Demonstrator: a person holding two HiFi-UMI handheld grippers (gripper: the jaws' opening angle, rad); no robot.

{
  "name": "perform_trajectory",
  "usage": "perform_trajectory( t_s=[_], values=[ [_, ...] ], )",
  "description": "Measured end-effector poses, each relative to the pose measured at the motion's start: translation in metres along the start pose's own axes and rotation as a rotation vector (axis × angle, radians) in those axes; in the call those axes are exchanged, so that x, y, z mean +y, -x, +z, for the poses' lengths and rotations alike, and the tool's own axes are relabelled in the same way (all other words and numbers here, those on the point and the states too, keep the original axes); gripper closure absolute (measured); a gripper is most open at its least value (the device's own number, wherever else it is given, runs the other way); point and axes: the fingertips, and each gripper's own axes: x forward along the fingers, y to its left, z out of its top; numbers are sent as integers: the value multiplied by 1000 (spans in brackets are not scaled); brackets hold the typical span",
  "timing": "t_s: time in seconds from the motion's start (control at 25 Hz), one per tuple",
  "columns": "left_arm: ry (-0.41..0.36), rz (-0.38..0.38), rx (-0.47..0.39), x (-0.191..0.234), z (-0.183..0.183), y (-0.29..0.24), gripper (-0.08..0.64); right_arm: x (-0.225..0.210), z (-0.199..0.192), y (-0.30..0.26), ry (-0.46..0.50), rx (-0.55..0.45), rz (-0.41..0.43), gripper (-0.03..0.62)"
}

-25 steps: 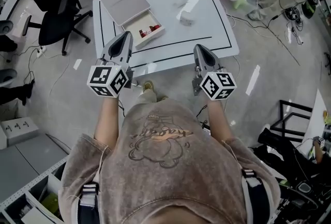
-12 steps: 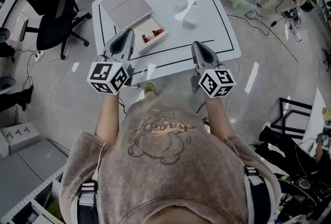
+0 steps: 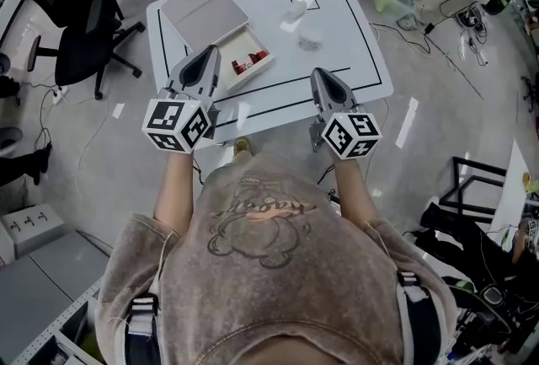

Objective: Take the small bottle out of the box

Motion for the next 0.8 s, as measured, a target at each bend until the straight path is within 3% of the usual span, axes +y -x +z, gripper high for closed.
perform_trajectory(
  t_s=[0.16, 0.48, 0.8],
  values=[
    [11, 7, 11, 7, -2, -1, 558, 1, 0, -5, -2, 0, 1, 597],
    [16, -25, 31, 14, -3, -2, 430, 4, -6, -14, -13, 12, 0, 597],
    [18, -128, 68, 10, -5, -7, 275, 6, -8, -16, -18, 15, -7, 597]
  ],
)
